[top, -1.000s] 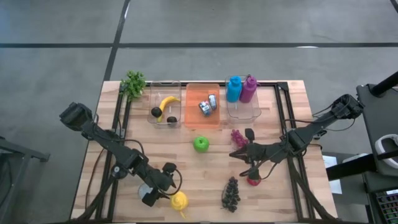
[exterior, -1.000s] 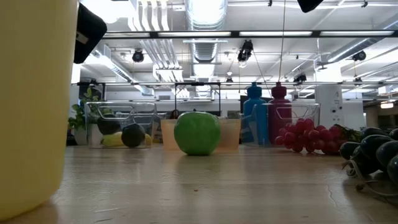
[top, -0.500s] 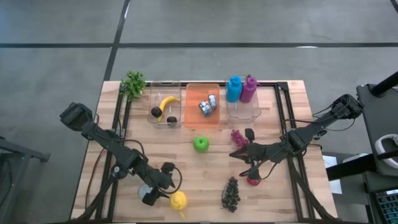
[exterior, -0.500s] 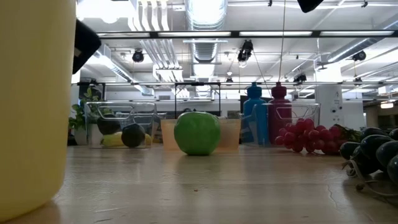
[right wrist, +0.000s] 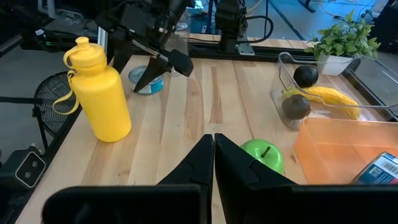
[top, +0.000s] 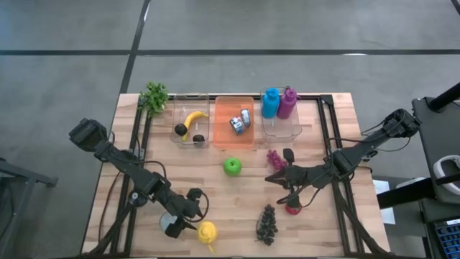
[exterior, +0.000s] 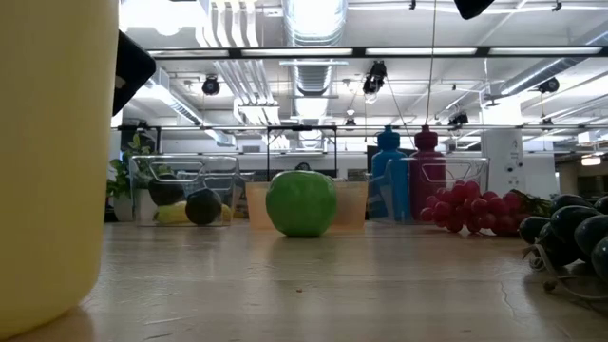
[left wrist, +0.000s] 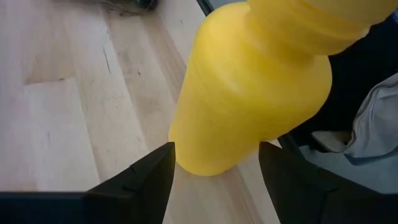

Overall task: Pick & Place Food Item
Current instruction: Put the yellow water bottle into the right transparent bin

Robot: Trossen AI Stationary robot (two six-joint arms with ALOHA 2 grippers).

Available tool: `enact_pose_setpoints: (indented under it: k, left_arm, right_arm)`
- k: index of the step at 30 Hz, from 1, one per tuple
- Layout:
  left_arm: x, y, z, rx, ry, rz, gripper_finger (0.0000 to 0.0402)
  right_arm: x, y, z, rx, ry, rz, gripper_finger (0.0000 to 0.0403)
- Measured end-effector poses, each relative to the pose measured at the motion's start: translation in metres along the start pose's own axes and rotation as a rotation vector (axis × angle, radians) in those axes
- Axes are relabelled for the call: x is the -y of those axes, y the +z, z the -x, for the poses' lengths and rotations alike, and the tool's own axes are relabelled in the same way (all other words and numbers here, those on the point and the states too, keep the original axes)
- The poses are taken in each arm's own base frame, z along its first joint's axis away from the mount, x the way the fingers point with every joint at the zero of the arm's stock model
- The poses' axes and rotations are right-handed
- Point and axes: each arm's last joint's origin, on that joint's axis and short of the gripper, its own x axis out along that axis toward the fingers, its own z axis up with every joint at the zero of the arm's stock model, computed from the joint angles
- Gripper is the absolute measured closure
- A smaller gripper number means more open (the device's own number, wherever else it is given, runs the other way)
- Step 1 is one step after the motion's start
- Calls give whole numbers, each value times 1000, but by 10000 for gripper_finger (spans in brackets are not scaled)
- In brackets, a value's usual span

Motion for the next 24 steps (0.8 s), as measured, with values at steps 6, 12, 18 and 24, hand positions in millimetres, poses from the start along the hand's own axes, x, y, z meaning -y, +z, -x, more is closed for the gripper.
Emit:
enact_pose_setpoints:
  k: [6,12,18,24]
  left_arm:
    - [0,0,0,1,3,-2,169]
    - [-3,-6,-1,6,37,-3,163]
    - [-5,-10,-2,39,27,-8,165]
    - [-7,-16,-3,66,36,23,171]
  right_arm:
    - [0,0,0,0,0,0,394]
    - [0,0,0,0,0,0,394]
    - [0,0,0,0,0,0,394]
    - [0,0,0,0,-1,0,394]
